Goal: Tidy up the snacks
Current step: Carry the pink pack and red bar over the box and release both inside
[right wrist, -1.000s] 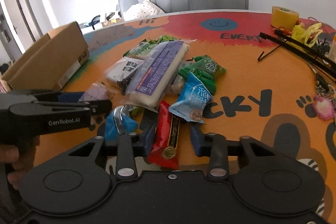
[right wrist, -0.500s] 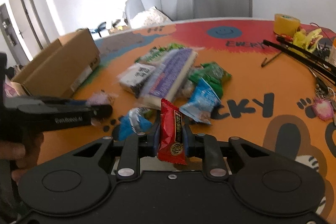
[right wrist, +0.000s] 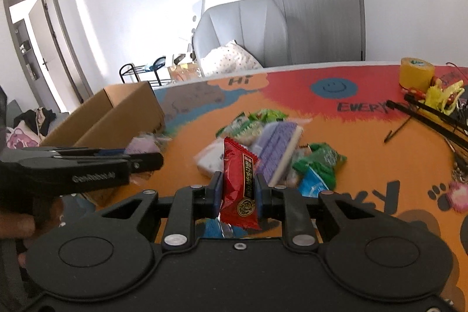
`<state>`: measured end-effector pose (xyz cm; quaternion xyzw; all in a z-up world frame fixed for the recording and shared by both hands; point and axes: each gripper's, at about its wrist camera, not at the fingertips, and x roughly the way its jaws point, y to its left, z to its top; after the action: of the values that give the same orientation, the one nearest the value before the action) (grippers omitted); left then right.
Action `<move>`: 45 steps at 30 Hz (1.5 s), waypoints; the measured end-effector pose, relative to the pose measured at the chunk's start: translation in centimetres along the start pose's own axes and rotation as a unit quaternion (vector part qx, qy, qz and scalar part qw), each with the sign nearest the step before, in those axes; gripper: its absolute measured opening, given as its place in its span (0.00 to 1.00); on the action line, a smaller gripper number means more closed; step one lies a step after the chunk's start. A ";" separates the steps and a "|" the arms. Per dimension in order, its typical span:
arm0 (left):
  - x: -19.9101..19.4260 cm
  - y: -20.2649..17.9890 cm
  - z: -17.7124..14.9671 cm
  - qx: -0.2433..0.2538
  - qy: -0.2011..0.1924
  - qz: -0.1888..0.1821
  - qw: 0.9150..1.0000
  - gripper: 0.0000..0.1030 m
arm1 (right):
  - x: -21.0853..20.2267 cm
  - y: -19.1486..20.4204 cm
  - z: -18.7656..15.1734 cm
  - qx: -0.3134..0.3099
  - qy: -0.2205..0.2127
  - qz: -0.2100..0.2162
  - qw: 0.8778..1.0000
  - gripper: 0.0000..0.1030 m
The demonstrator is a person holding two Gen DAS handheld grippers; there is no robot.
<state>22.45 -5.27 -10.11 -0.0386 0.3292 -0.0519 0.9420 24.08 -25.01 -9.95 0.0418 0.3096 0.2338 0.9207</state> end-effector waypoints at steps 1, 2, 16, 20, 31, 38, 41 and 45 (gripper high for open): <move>-0.4 0.1 0.3 -0.002 -0.006 0.001 1.000 0.31 | 0.0 0.1 0.2 0.000 -0.003 0.001 1.000 0.20; -0.7 0.3 0.6 -0.002 -0.010 0.002 1.000 0.31 | 0.0 0.1 0.4 0.001 -0.006 0.003 1.000 0.20; -3.3 2.9 3.3 -0.015 -0.051 0.029 0.998 0.31 | 1.1 2.4 3.6 -0.017 -0.035 0.029 0.999 0.20; -3.8 3.9 3.7 -0.023 -0.057 0.039 0.997 0.31 | 1.7 3.3 4.3 -0.024 -0.038 0.037 0.998 0.20; -4.8 7.8 4.7 -0.045 -0.071 0.069 0.994 0.31 | 3.6 6.6 6.5 -0.045 -0.042 0.061 0.996 0.20; -4.5 10.2 5.1 -0.060 -0.070 0.084 0.992 0.31 | 5.3 8.7 7.3 -0.051 -0.038 0.078 0.995 0.20; -4.3 11.3 5.2 -0.069 -0.070 0.089 0.991 0.31 | 6.2 9.7 7.6 -0.056 -0.033 0.087 0.994 0.20; -4.0 12.8 5.4 -0.081 -0.068 0.095 0.990 0.31 | 7.3 10.9 8.0 -0.064 -0.026 0.095 0.993 0.20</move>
<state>23.61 8.11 -4.82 -0.0868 0.2694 0.0671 0.9568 29.47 -11.51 -5.14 0.0185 0.2643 0.3383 0.9030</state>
